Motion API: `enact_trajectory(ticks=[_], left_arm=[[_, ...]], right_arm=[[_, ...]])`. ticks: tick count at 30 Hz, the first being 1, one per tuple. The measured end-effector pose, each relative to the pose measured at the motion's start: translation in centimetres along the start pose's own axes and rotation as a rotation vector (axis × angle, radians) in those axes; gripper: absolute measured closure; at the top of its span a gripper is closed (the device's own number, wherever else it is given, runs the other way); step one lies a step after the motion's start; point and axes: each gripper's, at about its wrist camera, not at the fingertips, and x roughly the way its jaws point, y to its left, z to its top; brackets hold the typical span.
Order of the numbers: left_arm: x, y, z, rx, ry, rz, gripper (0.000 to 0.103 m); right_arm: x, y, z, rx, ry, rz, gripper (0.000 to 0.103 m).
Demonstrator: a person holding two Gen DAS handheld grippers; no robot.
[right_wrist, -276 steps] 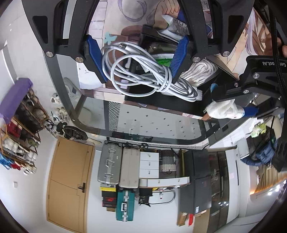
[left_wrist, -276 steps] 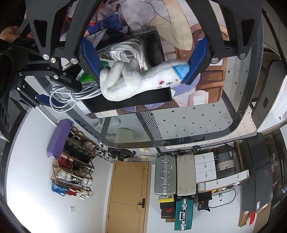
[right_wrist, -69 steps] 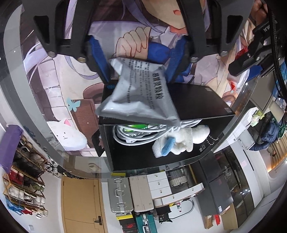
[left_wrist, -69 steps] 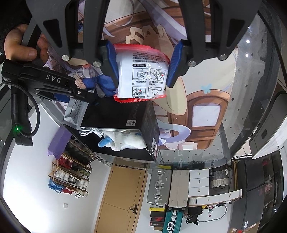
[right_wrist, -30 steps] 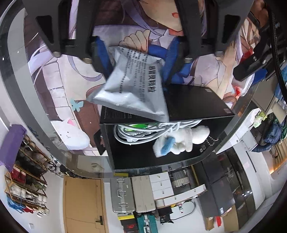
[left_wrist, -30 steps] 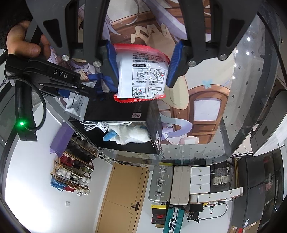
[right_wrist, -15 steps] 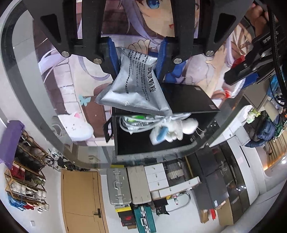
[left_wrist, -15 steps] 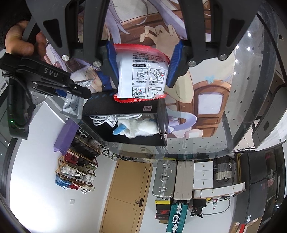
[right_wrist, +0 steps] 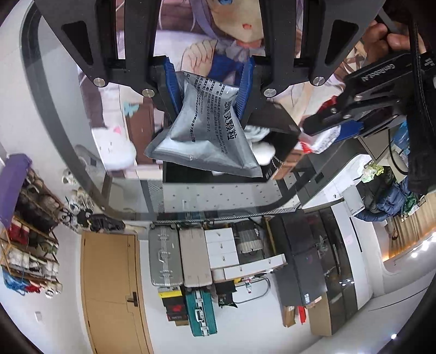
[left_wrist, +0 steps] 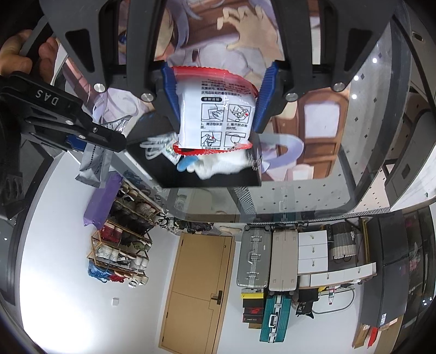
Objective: Organize soft objects
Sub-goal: 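Lift both packets and carry them over the black box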
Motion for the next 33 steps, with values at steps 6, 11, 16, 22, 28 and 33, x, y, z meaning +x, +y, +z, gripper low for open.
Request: enact_trajectory(ticks=[6, 11, 16, 22, 28, 33], left_arm=[[1.6, -0.1, 1.6, 0.016, -0.011, 0.007, 0.053], [3.3, 0.2, 2.5, 0.019, -0.006, 0.018, 0.054], [5.0, 0.5, 3.1, 0.025, 0.017, 0.037, 0.054], [6.6, 0.5, 3.8, 0.024, 0.025, 0.037, 0.054], [8.0, 0.3, 3.5, 0.041, 0.051, 0.045, 0.054], [8.4, -0.2, 3.1, 0.064, 0.066, 0.050, 0.054]], right_arm=[[0.6, 0.1, 2.3, -0.032, -0.037, 0.009, 0.065], [2.0, -0.5, 4.0, -0.027, -0.043, 0.022, 0.065], [4.2, -1.0, 5.2, -0.038, -0.023, 0.031, 0.065], [6.5, -1.1, 6.1, -0.044, -0.006, 0.030, 0.065], [9.1, -1.3, 6.1, -0.045, 0.040, 0.040, 0.065], [10.7, -2.0, 5.8, -0.039, 0.078, 0.050, 0.065]])
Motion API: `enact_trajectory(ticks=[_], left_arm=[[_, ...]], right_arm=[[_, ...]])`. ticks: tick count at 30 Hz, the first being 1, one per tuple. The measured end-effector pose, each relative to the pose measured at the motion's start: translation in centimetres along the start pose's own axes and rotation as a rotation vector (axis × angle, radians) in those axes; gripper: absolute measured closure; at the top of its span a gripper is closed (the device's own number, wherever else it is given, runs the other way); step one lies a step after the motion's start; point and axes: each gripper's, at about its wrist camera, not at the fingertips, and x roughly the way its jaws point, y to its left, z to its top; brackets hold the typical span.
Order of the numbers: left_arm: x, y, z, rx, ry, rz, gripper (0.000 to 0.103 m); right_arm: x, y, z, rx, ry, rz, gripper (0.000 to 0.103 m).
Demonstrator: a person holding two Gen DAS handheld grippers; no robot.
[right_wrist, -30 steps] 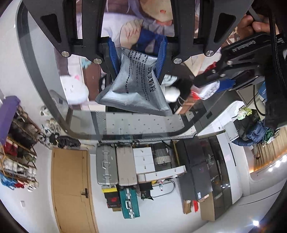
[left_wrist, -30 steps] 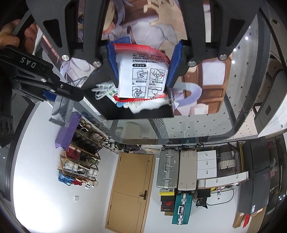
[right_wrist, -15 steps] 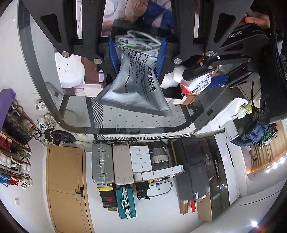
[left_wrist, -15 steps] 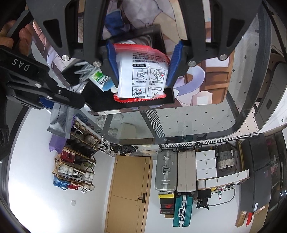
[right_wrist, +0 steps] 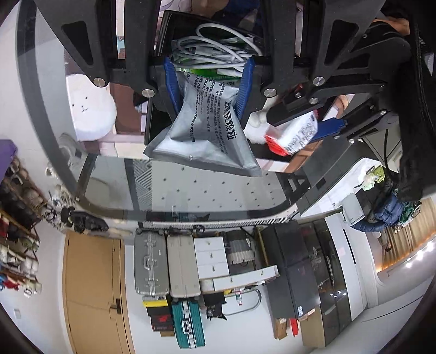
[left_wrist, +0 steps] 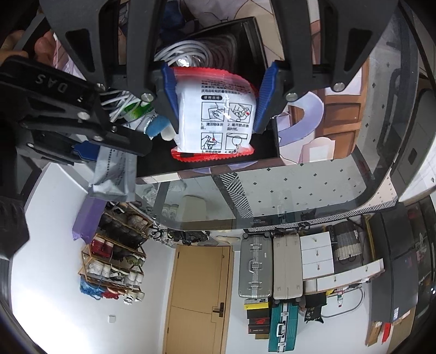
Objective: Organize soft objects
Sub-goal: 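Lift both packets and carry them over the black box, then lower both packets into the black box and open both grippers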
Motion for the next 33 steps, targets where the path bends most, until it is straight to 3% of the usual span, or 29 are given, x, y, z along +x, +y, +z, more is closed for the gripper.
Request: enact_trajectory(ticks=[8, 16, 26, 30, 33], left_arm=[[-0.2, -0.3, -0.1, 0.020, -0.001, -0.001, 0.053], [-0.9, -0.2, -0.2, 0.019, -0.004, -0.013, 0.053], [-1.4, -0.7, 0.1, 0.022, -0.009, -0.015, 0.051], [-1.6, -0.6, 0.0, 0.011, -0.009, -0.015, 0.046], [-2.2, -0.5, -0.3, 0.004, -0.023, -0.014, 0.034]], right_arm=[[1.5, -0.7, -0.7, -0.012, 0.036, 0.006, 0.064], [-0.7, -0.5, -0.6, -0.068, -0.036, -0.043, 0.035], [-3.4, -1.3, -2.0, -0.076, -0.054, -0.063, 0.019], [-4.2, -0.8, -3.2, -0.095, -0.045, -0.055, 0.018], [-4.6, -0.6, -3.8, -0.102, -0.043, -0.048, 0.017]])
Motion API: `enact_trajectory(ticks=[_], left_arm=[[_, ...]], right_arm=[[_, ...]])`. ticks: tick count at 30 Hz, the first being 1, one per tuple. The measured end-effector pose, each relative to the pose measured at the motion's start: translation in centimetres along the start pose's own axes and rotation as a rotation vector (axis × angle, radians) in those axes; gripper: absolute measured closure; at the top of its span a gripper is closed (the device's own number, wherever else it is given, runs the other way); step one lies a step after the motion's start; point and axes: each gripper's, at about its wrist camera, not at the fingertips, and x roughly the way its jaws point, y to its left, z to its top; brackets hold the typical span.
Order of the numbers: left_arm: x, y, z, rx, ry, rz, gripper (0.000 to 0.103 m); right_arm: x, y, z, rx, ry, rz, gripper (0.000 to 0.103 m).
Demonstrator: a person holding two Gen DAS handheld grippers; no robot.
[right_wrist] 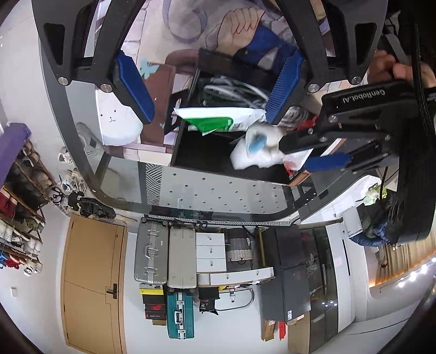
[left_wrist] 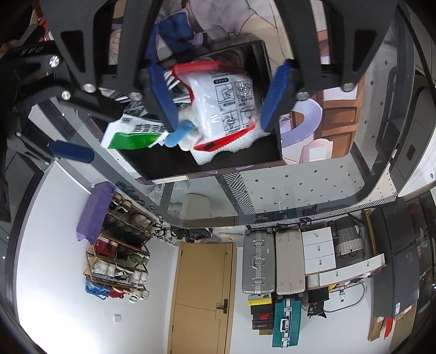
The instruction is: Organize soft objects
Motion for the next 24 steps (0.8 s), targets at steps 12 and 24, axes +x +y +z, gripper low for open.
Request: enact_trajectory(ticks=[12, 24], left_arm=[[-3.9, 0.1, -1.6, -0.020, -0.072, -0.001, 0.001], [-4.4, 1.4, -4.7, -0.045, -0.096, 0.052, 0.000]], right_arm=[[-2.8, -0.2, -2.0, 0.038, -0.074, 0.000, 0.001], [-4.2, -0.4, -3.3, 0.030, -0.158, -0.009, 0.001]])
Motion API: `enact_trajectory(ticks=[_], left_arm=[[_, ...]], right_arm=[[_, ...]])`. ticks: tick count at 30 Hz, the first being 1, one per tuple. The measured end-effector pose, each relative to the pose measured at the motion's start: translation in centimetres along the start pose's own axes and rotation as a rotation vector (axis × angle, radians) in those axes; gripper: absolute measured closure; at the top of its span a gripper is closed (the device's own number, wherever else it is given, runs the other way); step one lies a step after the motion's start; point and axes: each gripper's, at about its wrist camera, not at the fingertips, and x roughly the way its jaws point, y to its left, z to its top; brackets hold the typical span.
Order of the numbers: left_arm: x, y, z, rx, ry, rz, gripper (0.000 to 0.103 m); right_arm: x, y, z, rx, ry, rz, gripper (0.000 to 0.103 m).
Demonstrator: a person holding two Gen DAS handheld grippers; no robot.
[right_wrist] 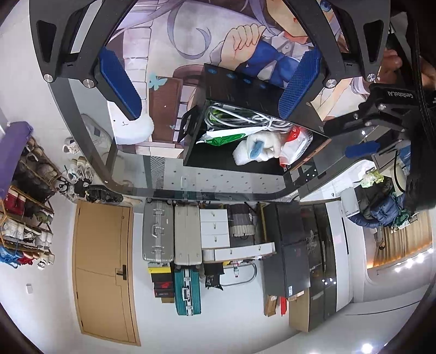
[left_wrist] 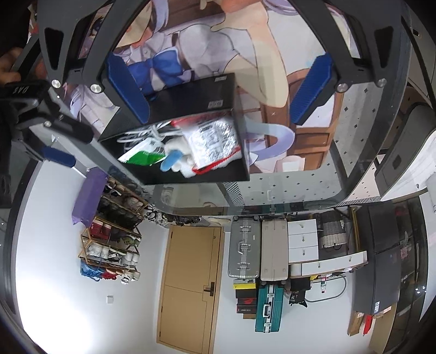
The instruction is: Organize soft objects
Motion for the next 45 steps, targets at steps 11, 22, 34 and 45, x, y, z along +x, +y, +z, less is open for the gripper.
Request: enact_trajectory(ticks=[11, 22, 34, 45], left_arm=[[0.9, 0.8, -1.1, -0.016, -0.018, 0.025, 0.000], [1.1, 1.1, -1.3, -0.030, -0.017, 0.054, 0.000], [0.6, 0.3, -1.5, 0.010, -0.050, 0.067, 0.000], [0.3, 0.2, -1.5, 0.022, -0.061, 0.062, 0.000]], right_arm=[[0.4, 0.3, -0.9, -0.024, -0.038, -0.002, 0.001], [0.0, 0.5, -1.4, -0.029, -0.075, -0.019, 0.001], [0.0, 0.2, -1.5, -0.028, -0.079, -0.035, 0.001], [-0.7, 0.4, -1.7, -0.027, -0.117, -0.030, 0.001]])
